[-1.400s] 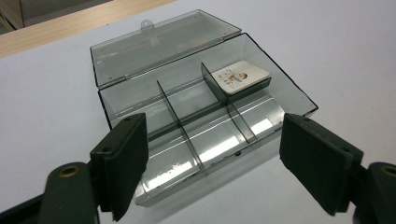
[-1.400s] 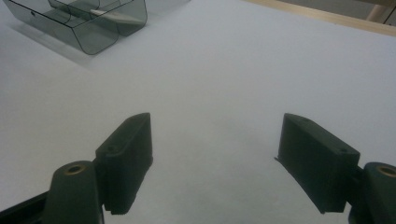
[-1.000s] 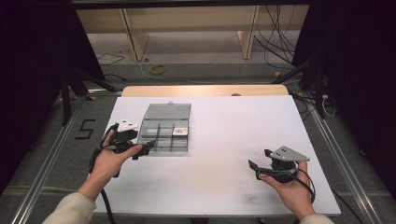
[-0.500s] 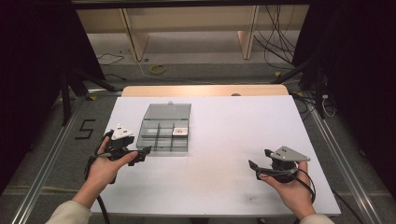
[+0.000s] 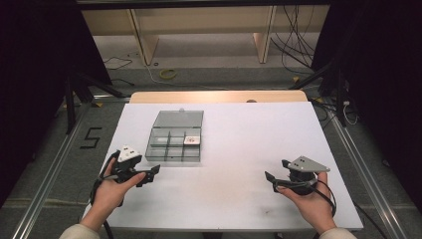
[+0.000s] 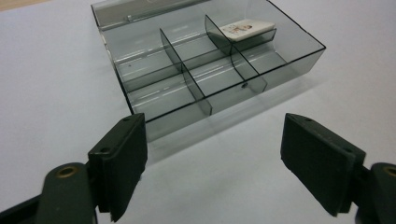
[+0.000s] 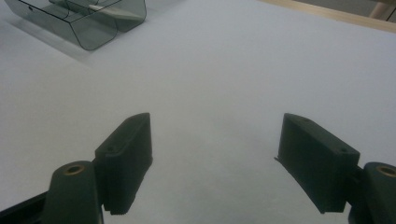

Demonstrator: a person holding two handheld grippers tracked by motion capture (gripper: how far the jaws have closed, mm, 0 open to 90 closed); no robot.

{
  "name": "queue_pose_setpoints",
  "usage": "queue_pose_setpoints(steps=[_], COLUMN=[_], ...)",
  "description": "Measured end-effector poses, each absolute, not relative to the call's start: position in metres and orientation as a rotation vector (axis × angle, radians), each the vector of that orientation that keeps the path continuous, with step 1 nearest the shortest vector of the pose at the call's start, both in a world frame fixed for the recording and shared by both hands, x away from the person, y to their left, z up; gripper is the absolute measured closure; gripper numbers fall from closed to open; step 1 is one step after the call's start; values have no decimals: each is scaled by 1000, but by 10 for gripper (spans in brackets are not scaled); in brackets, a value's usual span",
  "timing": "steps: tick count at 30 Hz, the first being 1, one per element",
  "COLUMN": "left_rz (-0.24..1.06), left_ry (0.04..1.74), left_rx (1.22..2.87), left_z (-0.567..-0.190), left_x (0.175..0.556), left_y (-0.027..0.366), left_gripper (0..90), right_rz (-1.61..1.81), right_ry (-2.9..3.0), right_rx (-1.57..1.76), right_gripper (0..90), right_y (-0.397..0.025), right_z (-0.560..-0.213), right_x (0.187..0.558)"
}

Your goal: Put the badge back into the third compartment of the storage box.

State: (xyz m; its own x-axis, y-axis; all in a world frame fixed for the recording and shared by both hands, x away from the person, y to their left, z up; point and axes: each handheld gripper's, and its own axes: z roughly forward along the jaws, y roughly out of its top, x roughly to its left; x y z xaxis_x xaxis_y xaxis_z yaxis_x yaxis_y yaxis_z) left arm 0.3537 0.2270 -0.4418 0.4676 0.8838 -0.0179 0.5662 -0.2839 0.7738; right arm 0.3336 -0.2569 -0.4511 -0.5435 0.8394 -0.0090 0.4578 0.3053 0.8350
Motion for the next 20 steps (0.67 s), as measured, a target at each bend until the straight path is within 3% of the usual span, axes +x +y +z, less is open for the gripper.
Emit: queue_pose_setpoints(steps=[20], left_rz=[602], left_ry=[1162], left_rx=[2074], left_z=[-461], left_x=[329], left_y=[211], left_gripper=[224], right_rz=[1129], right_ry=[2160], right_rx=[1133], right_gripper=[257], right_y=[-259], right_z=[-454], right_x=[336])
